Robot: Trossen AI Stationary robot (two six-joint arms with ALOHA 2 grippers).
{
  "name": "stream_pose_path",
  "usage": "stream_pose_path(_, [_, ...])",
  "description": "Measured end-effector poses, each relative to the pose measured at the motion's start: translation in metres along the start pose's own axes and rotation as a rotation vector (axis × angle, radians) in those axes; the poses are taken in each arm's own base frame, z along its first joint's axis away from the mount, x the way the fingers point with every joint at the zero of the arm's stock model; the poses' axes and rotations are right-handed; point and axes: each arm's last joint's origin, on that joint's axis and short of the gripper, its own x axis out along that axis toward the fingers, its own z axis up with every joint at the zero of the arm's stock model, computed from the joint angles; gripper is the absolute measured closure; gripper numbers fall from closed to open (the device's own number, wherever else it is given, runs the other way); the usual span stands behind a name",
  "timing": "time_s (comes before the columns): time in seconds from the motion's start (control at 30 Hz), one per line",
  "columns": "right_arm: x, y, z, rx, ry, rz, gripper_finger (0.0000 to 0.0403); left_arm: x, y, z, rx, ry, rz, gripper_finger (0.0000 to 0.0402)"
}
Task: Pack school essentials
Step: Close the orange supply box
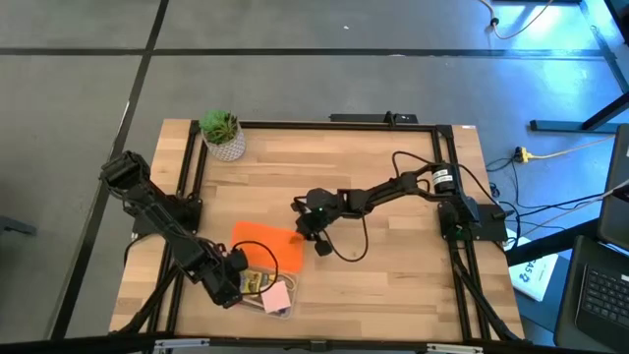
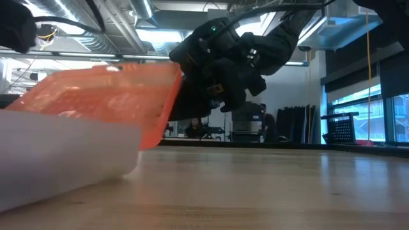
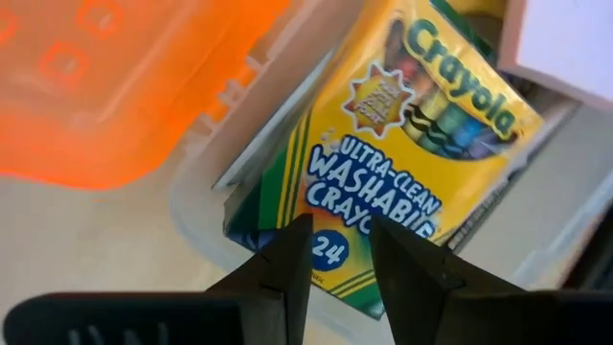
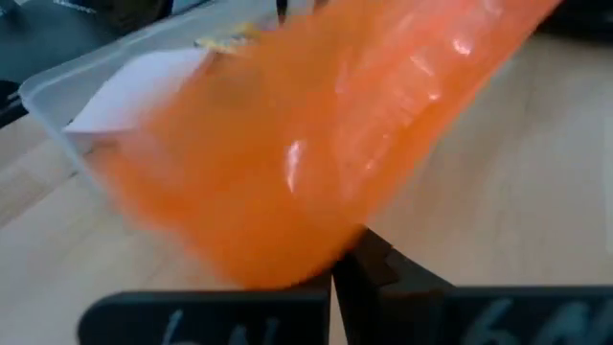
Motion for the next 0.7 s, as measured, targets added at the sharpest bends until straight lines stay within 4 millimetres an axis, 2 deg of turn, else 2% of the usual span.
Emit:
stream_pose_path(0.37, [-0.010,0.001,0.019,-0.042,-0.048,0.013,0.0396,0.002,0.010,0.021,-0.077,-0.044,0.062,0.0298])
stream_pose_path(0.7, [-0.013,0.001,0.023,-0.054,-0.061,0.007,0.0396,-0.026,0.013,0.027,-0.109,-0.074,-0.056,0.0298])
